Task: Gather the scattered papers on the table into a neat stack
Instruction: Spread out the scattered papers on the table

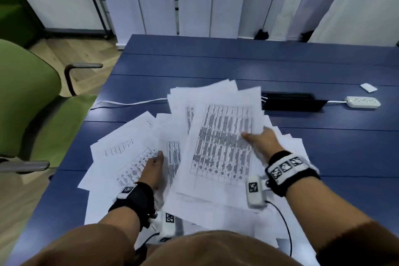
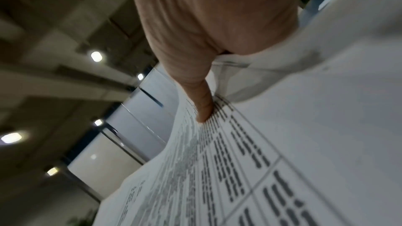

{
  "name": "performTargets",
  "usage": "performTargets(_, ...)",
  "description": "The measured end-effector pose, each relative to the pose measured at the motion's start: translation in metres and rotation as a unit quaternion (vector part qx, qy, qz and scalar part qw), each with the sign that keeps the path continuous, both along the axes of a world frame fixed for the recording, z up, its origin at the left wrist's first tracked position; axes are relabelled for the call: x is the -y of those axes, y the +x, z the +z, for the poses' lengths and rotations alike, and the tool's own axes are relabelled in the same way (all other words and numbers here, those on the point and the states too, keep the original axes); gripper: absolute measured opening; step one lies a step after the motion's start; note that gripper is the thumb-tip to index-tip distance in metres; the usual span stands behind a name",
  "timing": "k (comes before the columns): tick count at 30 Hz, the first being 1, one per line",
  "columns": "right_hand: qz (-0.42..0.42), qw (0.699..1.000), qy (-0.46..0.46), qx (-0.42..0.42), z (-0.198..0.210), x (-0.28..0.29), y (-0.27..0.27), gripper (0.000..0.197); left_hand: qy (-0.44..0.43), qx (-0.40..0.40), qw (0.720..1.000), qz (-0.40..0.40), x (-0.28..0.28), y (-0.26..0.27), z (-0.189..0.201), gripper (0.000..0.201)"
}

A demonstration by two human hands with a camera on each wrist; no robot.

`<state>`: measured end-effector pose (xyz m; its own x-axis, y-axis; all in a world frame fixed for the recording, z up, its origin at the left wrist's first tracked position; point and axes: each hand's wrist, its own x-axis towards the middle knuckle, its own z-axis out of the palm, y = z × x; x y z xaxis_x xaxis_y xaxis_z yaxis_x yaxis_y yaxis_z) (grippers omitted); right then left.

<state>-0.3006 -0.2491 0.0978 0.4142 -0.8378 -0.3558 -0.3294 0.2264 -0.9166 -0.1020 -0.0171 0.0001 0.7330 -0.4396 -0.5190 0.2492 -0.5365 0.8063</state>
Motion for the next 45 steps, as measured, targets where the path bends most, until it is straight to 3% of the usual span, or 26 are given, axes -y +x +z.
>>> performTargets(1,0.021,0.999,0.002,-0.033,-0.010,-0.008,0.003,0.042,-0.008,-0.037,0.999,0.007,0.000,-0.003,0.005,0.085)
performTargets(3,0.064,0.995,0.012,-0.079,-0.035,-0.023,0.008,0.050,-0.039,-0.106,0.994,0.010,-0.001,-0.009,0.013,0.089)
performTargets(5,0.114,0.984,0.042,-0.133,-0.059,-0.041,0.010,0.077,-0.035,-0.104,0.993,-0.040,-0.006,-0.014,0.013,0.080)
performTargets(7,0.102,0.979,0.023,-0.177,-0.077,-0.053,0.010,0.089,-0.022,-0.068,0.995,-0.076,-0.010,-0.016,0.003,0.052)
performTargets(9,0.034,0.976,-0.029,-0.214,-0.086,-0.060,0.008,0.077,-0.002,-0.030,0.998,-0.061,-0.012,-0.017,-0.011,0.040)
performTargets(11,0.028,0.967,-0.063,-0.247,-0.087,-0.064,0.007,0.063,0.001,-0.018,0.999,-0.051,-0.011,-0.019,-0.011,0.046)
performTargets(14,0.203,0.941,-0.075,-0.259,-0.089,-0.071,0.010,0.059,0.012,0.005,0.993,-0.116,-0.002,-0.025,-0.012,0.062)
performTargets(16,0.241,0.941,-0.071,-0.225,-0.089,-0.069,0.012,0.058,0.031,0.053,0.986,-0.153,0.006,-0.027,-0.016,0.064)
performTargets(18,0.171,0.950,-0.098,-0.244,-0.094,-0.057,0.010,0.058,0.042,0.086,0.986,-0.135,0.009,-0.021,-0.020,0.055)
performTargets(19,0.121,0.939,-0.123,-0.296,-0.096,-0.047,0.005,0.059,0.046,0.082,0.989,-0.112,0.008,-0.016,-0.024,0.054)
performTargets(21,0.053,0.887,-0.149,-0.434,-0.097,-0.025,-0.012,0.066,0.055,0.064,0.994,-0.066,0.005,-0.006,-0.028,0.058)
performTargets(23,0.042,0.856,-0.120,-0.501,-0.096,-0.007,-0.031,0.078,0.065,0.055,0.996,-0.029,0.001,0.001,-0.031,0.063)
performTargets(26,0.094,0.877,-0.070,-0.466,-0.103,0.012,-0.052,0.085,0.087,0.066,0.994,-0.002,-0.001,0.012,-0.035,0.068)
performTargets(29,0.169,0.905,-0.053,-0.386,-0.101,0.018,-0.058,0.052,0.115,0.061,0.991,-0.035,0.002,0.013,-0.039,0.061)
performTargets(32,0.176,0.924,-0.117,-0.320,-0.097,0.024,-0.054,0.028,0.165,0.098,0.977,-0.087,0.018,-0.002,-0.032,0.038)
performTargets(35,0.190,0.924,-0.151,-0.295,-0.099,0.026,-0.047,0.016,0.227,0.181,0.946,-0.147,0.037,-0.019,-0.022,0.049)
performTargets(38,0.174,0.933,-0.148,-0.278,-0.106,0.027,-0.049,0.016,0.147,0.158,0.967,-0.133,0.050,-0.032,-0.019,0.043)
performTargets(43,0.231,0.936,-0.039,-0.261,-0.108,0.027,-0.065,0.047,-0.006,0.045,0.994,-0.096,0.053,-0.049,-0.022,0.035)
performTargets(45,0.222,0.937,-0.032,-0.268,-0.110,0.031,-0.070,0.044,-0.031,0.037,0.996,-0.080,0.052,-0.049,-0.021,0.032)
